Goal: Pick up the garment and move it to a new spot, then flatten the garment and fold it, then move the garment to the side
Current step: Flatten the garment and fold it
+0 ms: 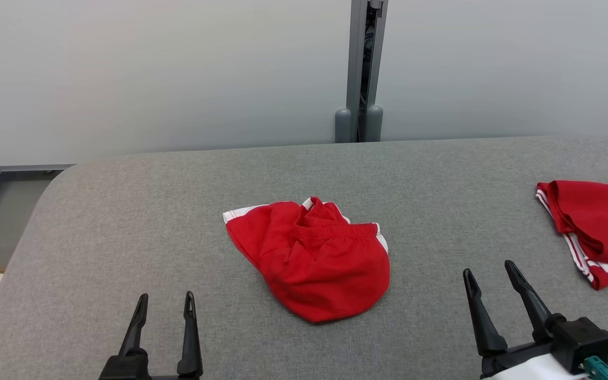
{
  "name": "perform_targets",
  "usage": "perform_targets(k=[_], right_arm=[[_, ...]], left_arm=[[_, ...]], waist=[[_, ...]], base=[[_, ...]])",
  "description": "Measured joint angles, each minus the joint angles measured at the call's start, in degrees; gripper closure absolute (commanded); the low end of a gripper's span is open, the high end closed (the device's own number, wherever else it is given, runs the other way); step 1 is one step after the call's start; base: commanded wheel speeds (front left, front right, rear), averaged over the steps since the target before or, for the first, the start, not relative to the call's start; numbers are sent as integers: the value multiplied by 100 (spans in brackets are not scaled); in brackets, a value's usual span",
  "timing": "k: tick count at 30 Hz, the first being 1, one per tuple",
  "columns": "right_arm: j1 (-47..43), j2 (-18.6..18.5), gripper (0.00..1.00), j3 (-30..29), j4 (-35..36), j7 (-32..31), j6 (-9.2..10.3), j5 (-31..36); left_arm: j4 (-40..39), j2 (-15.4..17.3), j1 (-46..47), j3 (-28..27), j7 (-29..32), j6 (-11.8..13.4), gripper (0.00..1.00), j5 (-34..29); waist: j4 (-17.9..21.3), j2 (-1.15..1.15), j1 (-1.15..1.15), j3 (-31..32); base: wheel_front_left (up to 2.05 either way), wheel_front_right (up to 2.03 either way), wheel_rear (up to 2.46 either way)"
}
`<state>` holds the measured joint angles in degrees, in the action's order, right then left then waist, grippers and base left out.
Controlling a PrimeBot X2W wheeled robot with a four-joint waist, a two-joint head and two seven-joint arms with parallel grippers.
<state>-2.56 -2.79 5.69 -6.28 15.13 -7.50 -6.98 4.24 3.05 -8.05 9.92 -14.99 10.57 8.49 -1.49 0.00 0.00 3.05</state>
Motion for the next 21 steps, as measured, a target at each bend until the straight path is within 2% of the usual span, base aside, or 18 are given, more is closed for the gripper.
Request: perform_targets(k=[5,12,21], right_arm=[[-1,0,0,9,-22,0,0,34],[118,2,0,-22,-45,0,0,151],[257,-2,0,-18,-101,0,0,248]], left_arm=[[293,-5,129,36,0,-123,0,19],[875,-12,1028,371,51,-339,0,56],[1432,-20,2348,1043,911,-625,0,126]], waist=[[87,0,0,-17],[350,0,0,-112],[891,0,0,-358]], base=[[0,0,0],[0,0,0],[0,0,0]])
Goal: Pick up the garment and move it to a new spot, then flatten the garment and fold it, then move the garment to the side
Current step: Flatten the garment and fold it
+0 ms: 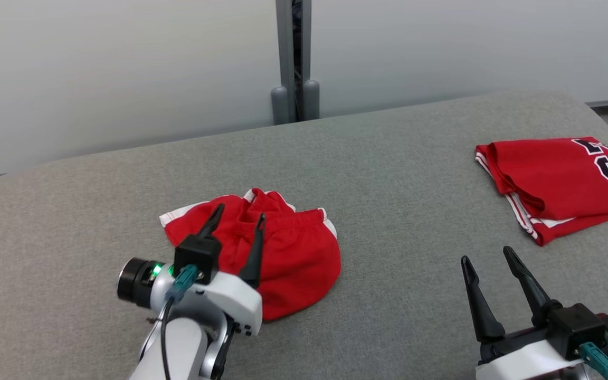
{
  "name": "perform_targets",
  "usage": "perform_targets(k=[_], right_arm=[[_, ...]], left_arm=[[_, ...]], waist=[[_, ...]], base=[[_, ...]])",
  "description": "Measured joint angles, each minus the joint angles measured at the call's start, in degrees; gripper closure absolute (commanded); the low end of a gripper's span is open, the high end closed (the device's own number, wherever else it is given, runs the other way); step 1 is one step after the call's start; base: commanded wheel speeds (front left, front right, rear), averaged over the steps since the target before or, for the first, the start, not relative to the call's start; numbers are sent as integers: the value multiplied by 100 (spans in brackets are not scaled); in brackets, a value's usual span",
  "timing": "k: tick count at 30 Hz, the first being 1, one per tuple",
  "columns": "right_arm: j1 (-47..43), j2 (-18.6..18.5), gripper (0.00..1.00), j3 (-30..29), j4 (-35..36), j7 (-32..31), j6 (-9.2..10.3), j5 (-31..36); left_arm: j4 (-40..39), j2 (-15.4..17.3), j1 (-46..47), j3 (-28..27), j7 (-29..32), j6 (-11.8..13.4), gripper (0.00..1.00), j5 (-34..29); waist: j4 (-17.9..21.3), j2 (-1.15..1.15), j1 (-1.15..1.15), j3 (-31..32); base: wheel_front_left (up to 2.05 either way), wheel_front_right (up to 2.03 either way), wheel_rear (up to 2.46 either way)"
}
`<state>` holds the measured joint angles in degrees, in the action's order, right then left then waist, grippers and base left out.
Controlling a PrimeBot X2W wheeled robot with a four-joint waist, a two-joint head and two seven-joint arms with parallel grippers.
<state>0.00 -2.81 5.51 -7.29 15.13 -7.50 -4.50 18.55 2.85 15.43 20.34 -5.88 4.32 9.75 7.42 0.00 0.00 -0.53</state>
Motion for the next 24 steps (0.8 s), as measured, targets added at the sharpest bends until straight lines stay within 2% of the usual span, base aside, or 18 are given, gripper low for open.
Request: perform_targets(k=[2,3,5,8,13,18,24], right_arm=[[26,-3,0,14,-2,0,0,0],[104,-7,0,27,0,0,0,0],[137,-4,0,38,1,0,0,0],[242,-7,0,91,0,0,0,-1],[448,-3,0,211,-13,0,0,-37],[555,-4,0,255,-51,0,0,-71],[625,-2,0,296,-67,0,0,-165]], left_arm=[[42,0,151,101,119,-22,0,1],[137,-5,473,334,398,-49,0,32],[189,-7,623,460,519,-68,0,88],[447,-7,1069,853,1058,-97,0,308],[968,-7,1777,1423,1806,88,0,471],[1492,-11,2334,1915,2178,90,0,539],[2204,-8,2877,2363,2538,310,0,376]], waist=[[54,0,0,-48],[152,0,0,-170],[202,0,0,-233],[359,0,0,-419],[645,0,0,-697],[901,0,0,-924],[1097,0,0,-1098]], base=[[0,0,0],[0,0,0],[0,0,0],[0,0,0],[0,0,0],[0,0,0],[0,0,0]])
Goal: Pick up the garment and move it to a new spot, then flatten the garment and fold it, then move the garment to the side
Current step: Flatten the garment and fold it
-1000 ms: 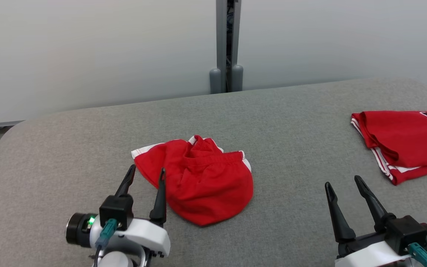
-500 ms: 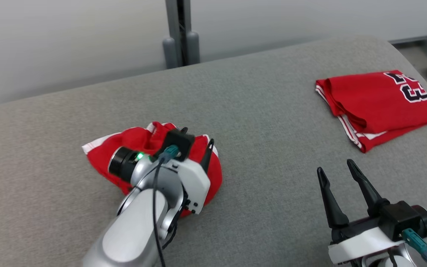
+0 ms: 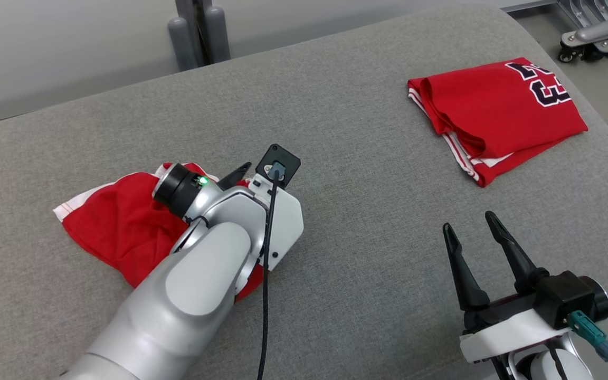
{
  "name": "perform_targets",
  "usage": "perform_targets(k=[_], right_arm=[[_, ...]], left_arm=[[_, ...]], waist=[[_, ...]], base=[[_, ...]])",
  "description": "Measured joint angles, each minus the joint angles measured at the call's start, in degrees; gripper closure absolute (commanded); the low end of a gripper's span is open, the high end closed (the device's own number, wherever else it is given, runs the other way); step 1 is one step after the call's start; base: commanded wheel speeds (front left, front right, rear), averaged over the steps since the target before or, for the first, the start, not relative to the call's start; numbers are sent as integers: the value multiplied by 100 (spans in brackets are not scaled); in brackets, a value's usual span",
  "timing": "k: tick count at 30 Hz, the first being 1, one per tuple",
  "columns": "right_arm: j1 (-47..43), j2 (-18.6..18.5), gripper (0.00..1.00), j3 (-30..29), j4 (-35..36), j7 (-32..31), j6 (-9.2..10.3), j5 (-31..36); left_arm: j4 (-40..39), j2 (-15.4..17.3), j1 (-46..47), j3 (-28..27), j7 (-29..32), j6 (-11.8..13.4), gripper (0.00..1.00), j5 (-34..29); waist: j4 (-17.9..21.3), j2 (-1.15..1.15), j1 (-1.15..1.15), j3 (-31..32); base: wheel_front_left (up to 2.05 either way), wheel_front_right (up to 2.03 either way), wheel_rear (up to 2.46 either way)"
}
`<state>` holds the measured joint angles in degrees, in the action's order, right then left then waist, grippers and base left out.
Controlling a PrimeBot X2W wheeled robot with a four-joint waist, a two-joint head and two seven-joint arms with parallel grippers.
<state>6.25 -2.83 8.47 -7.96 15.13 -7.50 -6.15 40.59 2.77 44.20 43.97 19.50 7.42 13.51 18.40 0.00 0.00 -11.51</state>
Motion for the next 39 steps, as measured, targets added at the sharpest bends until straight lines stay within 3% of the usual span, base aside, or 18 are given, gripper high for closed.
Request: perform_targets(k=[7,14,15,16,17,22,29,35,39], right_arm=[[52,2,0,97,-1,0,0,-76],[144,2,0,103,2,0,0,-124],[144,2,0,102,3,0,0,-124],[144,2,0,102,4,0,0,-125],[144,2,0,102,5,0,0,-126],[144,2,0,119,5,0,0,-172],[142,3,0,137,-20,0,0,-200],[122,4,0,154,-36,0,0,-201],[120,3,0,174,-43,0,0,-200]], left_arm=[[593,2,472,444,546,213,0,-16],[891,0,635,793,1144,60,0,355],[902,3,678,835,1179,26,26,402],[907,1,707,880,1216,16,58,438],[915,-2,721,924,1243,0,100,475],[828,5,867,1079,1284,-88,100,825],[191,2,1127,804,307,0,100,1792],[-219,14,996,591,-957,16,100,2286],[-515,-3,1521,702,-1202,25,100,2561]], waist=[[88,0,0,-97],[93,0,0,-124],[94,0,0,-123],[94,0,0,-120],[96,0,0,-116],[127,0,0,-80],[170,0,0,-15],[185,0,0,84],[201,0,0,91]], base=[[0,0,0],[0,0,0],[0,0,0],[0,0,0],[0,0,0],[0,0,0],[0,0,0],[0,0,0],[0,0,0]])
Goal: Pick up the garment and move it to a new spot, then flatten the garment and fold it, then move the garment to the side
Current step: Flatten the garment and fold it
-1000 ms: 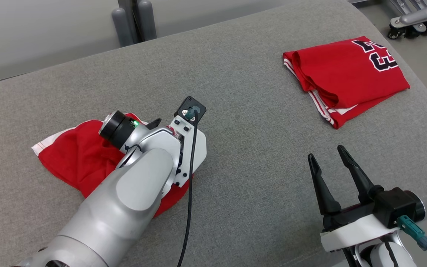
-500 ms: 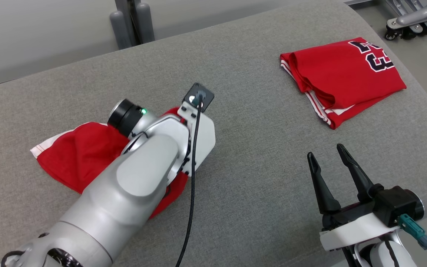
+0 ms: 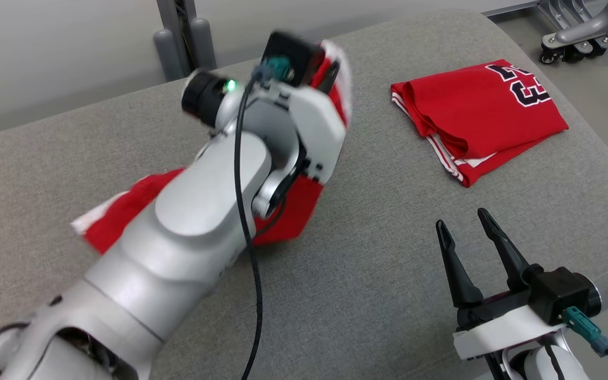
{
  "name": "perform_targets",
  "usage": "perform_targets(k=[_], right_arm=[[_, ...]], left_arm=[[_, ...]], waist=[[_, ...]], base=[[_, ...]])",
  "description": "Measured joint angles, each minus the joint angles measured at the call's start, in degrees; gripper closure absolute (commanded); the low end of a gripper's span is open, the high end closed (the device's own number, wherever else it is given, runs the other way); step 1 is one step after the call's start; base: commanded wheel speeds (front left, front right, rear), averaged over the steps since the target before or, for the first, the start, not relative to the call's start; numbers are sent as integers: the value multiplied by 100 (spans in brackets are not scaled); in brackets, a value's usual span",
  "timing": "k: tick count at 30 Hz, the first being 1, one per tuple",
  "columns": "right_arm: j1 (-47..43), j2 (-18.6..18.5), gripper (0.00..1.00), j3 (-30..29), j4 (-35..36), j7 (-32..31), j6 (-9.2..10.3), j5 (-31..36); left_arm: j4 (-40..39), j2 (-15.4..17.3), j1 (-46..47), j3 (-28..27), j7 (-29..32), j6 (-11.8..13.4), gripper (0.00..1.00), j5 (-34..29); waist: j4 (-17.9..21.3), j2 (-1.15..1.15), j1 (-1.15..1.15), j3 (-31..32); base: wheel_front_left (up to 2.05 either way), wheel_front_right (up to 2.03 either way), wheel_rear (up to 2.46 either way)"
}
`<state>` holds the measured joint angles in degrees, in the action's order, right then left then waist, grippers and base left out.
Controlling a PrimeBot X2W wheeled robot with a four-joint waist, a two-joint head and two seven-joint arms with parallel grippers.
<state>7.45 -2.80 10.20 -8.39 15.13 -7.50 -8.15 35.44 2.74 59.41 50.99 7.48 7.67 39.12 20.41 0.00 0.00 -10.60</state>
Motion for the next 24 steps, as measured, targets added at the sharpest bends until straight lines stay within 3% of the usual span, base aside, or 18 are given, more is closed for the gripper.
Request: perform_targets(k=[5,9,15,23,24], right_arm=[[-3,0,0,8,-23,0,0,22],[-3,2,0,-25,-18,0,0,37],[-124,1,0,-200,20,0,0,90],[-222,7,0,-320,85,0,0,174],[-229,7,0,-361,97,0,0,187]], left_arm=[[-302,3,684,64,-371,285,100,452],[-367,1,623,158,-605,405,100,970],[-243,65,-609,125,-1221,501,100,1372],[-734,586,-2512,-657,-2125,547,100,2054],[-881,613,-2721,-772,-2176,515,96,2112]], waist=[[-41,0,0,-24],[-159,0,0,-44],[-478,0,0,-59],[-998,0,0,-50],[-1056,0,0,-45]], base=[[0,0,0],[0,0,0],[0,0,0],[0,0,0],[0,0,0]])
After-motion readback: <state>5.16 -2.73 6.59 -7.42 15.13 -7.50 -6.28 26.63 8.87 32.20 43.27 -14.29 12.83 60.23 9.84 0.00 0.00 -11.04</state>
